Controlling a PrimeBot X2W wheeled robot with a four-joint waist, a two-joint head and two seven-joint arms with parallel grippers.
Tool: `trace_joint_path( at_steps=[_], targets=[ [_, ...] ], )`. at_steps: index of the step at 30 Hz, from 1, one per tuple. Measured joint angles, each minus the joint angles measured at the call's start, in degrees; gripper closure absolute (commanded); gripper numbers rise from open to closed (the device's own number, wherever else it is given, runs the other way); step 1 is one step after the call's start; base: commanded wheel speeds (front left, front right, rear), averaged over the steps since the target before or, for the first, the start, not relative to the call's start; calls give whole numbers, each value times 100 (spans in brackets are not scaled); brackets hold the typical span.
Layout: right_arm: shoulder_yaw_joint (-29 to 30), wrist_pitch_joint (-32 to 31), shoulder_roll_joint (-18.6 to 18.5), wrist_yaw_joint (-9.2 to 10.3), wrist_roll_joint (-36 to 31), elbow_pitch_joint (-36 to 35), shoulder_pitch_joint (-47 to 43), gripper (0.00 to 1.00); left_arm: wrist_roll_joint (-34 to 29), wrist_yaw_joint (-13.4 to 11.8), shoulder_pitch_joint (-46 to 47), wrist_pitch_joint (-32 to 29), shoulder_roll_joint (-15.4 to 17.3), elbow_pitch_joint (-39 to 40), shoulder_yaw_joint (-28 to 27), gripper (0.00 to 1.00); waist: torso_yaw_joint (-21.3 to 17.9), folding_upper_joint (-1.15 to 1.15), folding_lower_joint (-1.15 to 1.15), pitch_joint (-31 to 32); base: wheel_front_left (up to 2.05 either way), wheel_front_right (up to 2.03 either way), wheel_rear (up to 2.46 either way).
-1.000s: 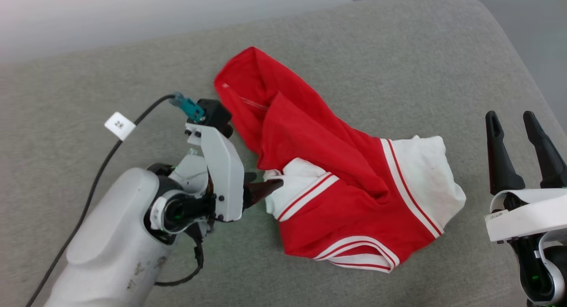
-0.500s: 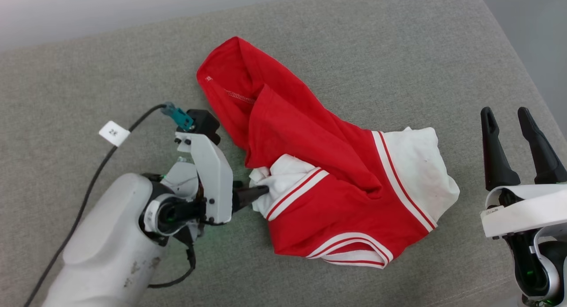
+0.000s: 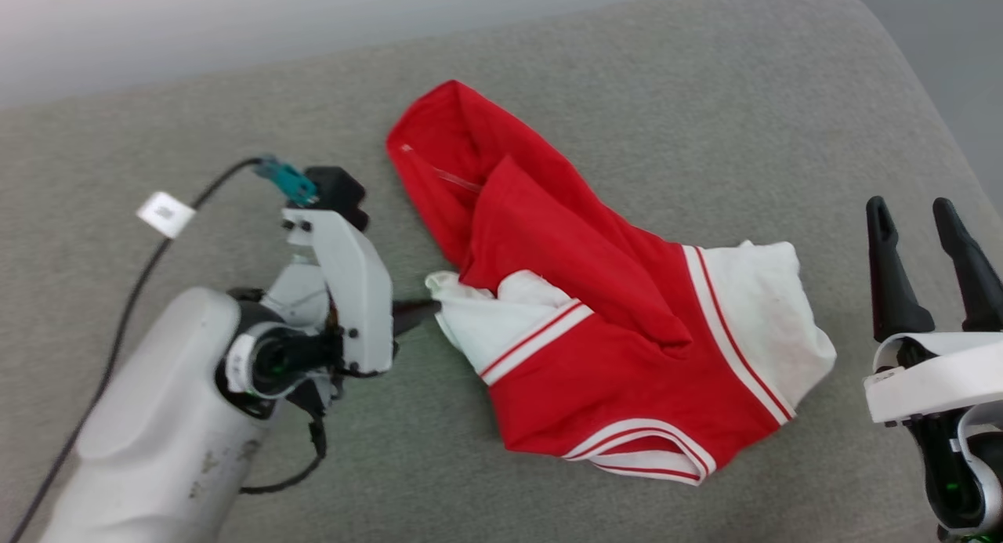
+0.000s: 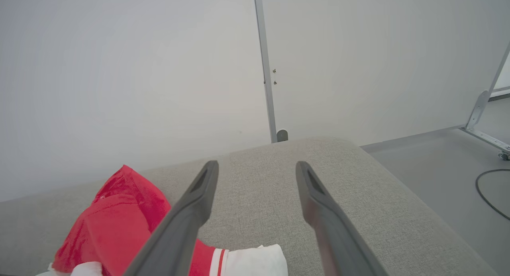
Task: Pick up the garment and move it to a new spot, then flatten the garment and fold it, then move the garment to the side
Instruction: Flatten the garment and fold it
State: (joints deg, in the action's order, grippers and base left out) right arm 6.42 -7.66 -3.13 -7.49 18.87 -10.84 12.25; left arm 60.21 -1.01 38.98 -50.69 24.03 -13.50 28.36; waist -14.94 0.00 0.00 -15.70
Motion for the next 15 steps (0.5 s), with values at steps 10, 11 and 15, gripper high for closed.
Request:
trace_joint_path(
  at_steps=[10, 11, 15],
  targets=[
    [153, -232, -56, 0, -94, -196, -92, 0, 75, -136, -235, 179, 483, 278, -397, 100, 471, 0, 0, 291, 0, 0, 0],
    [166, -248, -62, 0, -105, -210, -111, 0, 64, -152, -275, 182, 564, 293, -425, 100, 511, 0, 0, 319, 0, 0, 0],
    [204, -324, -74, 0, -125, -265, -161, 0, 29, -245, -505, 282, 856, 352, -608, 100, 670, 0, 0, 428, 0, 0, 0]
  ],
)
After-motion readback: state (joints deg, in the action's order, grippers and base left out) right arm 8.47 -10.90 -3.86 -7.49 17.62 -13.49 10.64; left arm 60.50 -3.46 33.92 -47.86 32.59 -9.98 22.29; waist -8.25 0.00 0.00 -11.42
